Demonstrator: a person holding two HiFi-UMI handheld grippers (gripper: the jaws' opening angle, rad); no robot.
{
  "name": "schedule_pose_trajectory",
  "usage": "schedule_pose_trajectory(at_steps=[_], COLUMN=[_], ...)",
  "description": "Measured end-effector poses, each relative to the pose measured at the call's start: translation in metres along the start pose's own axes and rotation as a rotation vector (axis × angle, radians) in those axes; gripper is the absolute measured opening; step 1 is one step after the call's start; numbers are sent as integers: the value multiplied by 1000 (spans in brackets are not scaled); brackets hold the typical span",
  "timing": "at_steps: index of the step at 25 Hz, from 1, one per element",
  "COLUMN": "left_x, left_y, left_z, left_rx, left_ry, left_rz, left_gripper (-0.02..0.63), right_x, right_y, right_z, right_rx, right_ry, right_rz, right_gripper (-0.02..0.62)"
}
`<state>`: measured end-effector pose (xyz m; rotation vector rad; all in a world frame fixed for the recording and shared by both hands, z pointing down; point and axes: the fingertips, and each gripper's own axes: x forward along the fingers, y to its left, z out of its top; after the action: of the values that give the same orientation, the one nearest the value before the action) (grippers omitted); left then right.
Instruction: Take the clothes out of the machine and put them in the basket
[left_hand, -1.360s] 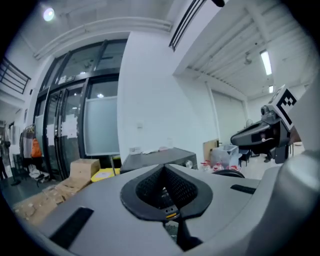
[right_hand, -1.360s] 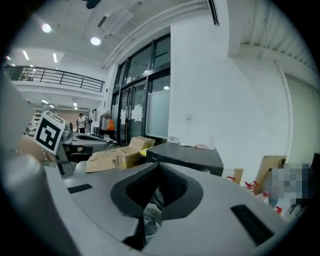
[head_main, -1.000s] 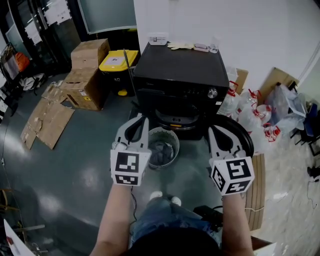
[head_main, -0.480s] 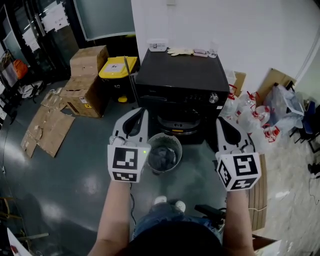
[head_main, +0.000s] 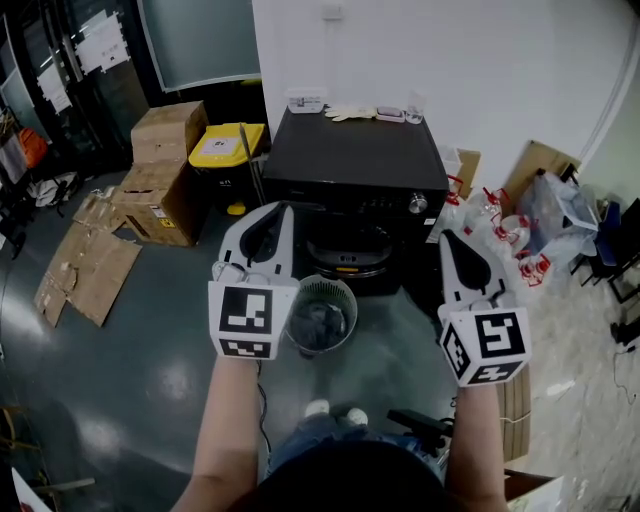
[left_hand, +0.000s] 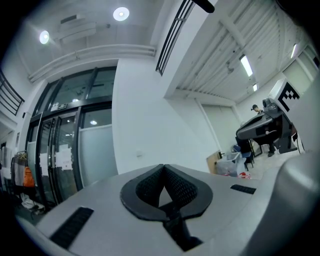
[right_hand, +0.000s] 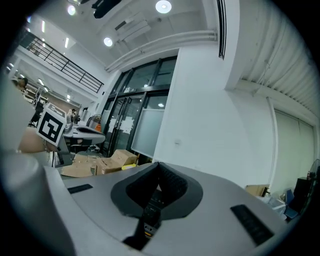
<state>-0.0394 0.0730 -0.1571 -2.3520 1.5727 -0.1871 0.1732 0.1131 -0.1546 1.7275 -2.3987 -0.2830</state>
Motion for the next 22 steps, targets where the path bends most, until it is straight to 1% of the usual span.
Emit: schedule_pose_trajectory(at_steps=[2,6,12,18,22], left_x=[-1,-5,-12,-16,-19], left_y=[-1,3,8,15,18], left_z=[3,5,9,15,19], left_rx=[-10,-55,-13,-1,5], left_ry=[-10,-25,-15,-4,-1], left_rz=[-4,1,24,36,39], left_gripper=[3,3,3,3,3], right_x=[-2,-4,-7,-10,-13], right_y=[-1,-8,-8,-4,-4], right_z=[2,7,14,23,27], right_rx=[-16,-25,-47,-79,-76], right_ry=[-4,-4,-7,-9,-15], right_rz=[-11,-39,-40,-30,-32], right_gripper=[2,2,2,2,2])
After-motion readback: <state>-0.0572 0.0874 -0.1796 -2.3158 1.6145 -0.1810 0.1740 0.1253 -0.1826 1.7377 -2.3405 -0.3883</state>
